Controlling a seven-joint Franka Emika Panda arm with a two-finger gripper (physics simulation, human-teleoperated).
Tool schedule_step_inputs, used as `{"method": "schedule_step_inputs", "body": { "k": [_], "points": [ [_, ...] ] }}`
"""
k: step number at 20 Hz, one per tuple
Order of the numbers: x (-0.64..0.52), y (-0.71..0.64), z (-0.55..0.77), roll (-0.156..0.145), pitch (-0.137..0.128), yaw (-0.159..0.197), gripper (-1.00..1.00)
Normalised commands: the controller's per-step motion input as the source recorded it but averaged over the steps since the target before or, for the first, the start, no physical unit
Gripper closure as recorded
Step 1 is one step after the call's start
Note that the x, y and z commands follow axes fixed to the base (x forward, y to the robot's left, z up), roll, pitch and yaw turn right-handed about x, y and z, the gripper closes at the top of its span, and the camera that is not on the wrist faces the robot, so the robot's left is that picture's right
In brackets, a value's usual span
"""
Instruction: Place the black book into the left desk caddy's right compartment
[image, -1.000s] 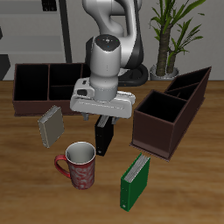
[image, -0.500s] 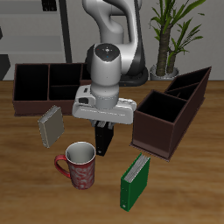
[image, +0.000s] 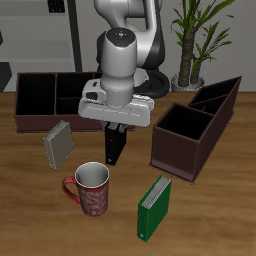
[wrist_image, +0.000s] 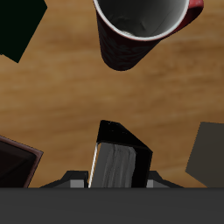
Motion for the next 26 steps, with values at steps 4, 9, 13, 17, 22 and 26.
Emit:
{"method": "schedule_step_inputs", "body": {
  "k": [4, 9, 13, 17, 22, 26],
  "points": [
    [-0.24, -0.07, 0.94, -0.055, -0.020, -0.005, 1.00],
    [-0.25, 0.08, 0.84, -0.014, -0.049, 0.015, 1.00],
    [-0.26, 0.16, 0.71, -0.005, -0.051, 0.026, 1.00],
    [-0.29, 0.22, 0.53, 0.011, -0.035, 0.029, 1.00],
    [-0.27, 0.17, 0.47, 0.016, -0.051, 0.016, 1.00],
    [-0.26, 0.25, 0.51, 0.016, -0.062, 0.016, 1.00]
  ]
}}
